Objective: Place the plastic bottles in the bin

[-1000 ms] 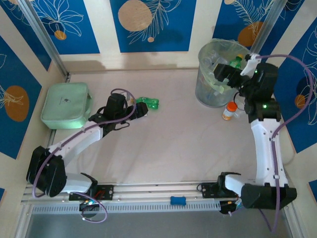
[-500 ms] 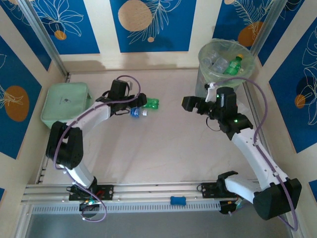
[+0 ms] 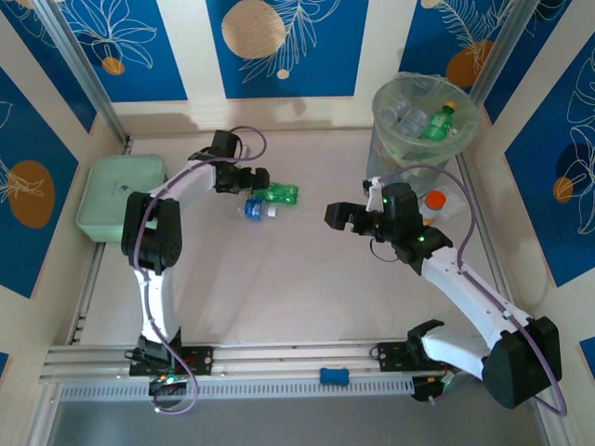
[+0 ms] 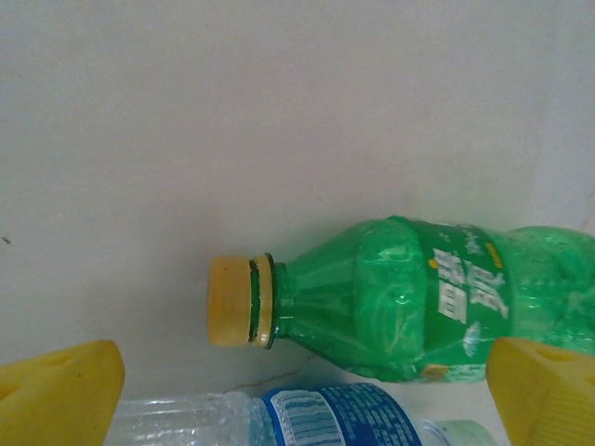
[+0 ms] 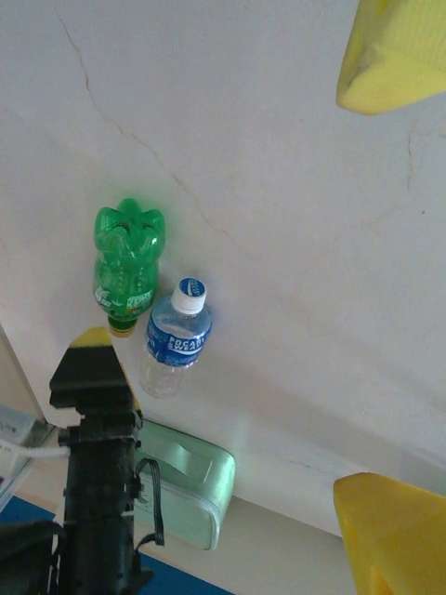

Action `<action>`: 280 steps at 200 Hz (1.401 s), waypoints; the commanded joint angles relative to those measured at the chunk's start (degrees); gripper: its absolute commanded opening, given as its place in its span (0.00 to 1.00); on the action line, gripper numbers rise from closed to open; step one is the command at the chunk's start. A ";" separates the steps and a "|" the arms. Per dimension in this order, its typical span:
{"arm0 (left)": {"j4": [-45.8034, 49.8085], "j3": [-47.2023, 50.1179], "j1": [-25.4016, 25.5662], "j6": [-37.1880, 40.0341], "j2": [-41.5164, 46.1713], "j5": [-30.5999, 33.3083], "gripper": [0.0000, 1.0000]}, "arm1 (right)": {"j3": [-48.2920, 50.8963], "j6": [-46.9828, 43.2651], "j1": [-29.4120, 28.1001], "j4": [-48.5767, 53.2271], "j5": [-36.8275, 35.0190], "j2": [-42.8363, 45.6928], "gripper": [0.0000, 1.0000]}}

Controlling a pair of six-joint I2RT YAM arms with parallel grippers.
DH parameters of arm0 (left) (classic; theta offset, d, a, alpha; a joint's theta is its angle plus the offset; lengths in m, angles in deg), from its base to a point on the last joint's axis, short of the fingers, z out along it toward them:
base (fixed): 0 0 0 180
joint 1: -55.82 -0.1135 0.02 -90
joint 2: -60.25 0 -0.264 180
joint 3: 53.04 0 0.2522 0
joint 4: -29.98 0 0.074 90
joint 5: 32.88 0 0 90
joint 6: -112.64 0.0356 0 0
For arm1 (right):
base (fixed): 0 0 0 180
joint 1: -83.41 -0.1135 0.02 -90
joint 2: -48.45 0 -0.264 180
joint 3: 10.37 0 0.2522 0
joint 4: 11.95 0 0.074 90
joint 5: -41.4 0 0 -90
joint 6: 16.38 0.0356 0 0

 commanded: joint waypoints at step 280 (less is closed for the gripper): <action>1.75 28.16 18.45 -0.36 17.18 13.16 0.86 | -5.54 1.07 -5.98 -3.58 -2.32 -11.20 0.99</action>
